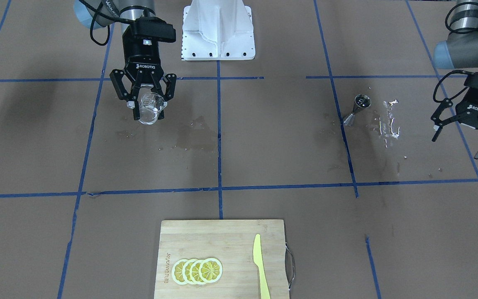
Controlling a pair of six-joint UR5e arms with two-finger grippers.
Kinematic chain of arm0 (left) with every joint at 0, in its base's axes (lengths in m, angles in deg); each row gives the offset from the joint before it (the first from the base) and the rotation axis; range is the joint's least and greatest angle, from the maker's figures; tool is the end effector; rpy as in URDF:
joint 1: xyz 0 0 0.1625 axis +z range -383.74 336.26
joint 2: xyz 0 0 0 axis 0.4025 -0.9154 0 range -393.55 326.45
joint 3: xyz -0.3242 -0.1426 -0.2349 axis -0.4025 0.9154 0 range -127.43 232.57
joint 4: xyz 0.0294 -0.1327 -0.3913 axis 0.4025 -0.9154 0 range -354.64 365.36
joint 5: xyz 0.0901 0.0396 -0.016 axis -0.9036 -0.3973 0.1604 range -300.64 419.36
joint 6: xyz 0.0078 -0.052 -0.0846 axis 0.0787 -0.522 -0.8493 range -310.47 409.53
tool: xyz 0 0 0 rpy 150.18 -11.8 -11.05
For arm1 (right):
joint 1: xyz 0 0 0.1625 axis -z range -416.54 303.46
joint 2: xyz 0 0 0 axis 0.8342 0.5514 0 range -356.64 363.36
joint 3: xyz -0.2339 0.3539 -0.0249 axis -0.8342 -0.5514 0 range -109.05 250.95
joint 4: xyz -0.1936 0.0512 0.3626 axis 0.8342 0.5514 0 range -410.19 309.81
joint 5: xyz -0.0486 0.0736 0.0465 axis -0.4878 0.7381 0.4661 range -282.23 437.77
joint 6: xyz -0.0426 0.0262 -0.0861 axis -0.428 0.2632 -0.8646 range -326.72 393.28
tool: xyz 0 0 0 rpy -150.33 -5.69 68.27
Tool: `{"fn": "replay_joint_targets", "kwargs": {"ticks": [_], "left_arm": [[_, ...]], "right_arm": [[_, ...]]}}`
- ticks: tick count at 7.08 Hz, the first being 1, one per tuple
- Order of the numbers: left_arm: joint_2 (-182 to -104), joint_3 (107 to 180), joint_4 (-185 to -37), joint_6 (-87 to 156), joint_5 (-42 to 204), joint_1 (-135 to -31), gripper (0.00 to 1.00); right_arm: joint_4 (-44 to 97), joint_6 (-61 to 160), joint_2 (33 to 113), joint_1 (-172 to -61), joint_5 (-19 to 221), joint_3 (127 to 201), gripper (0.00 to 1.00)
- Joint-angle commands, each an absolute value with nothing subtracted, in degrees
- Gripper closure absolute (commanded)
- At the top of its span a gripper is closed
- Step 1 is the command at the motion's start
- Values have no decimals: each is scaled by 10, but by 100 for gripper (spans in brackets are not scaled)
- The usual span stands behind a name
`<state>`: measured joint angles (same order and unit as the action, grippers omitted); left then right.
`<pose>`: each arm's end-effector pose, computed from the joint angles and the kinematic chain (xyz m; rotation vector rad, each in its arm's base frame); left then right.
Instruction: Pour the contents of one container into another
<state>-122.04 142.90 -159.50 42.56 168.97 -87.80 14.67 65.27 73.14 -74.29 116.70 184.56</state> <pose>0.1283 -0.4924 0.5262 1.1489 0.6486 0.5019 -0.4348 -0.3604 0.2191 1.2828 -0.3995 -0.0579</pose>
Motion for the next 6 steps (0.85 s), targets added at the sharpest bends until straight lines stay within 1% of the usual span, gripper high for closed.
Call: {"fn": "replay_joint_targets", "kwargs": {"ticks": [1,3,4,6], "left_arm": [[-1229,1414,-1500,414,1695,-912,0],[-1239,1411,-1388,420,1696,-950,0],[-1242,1415,-1277,422,1696,-968,0],[-1246,1414,-1109,449,1695,-1019,0]], "right_arm": [[147,653,731,-743,1167,1847,100],[147,653,731,-743,1167,1846,100],[147,653,731,-743,1167,1846,100],[147,653,731,-743,1167,1846,100]]}}
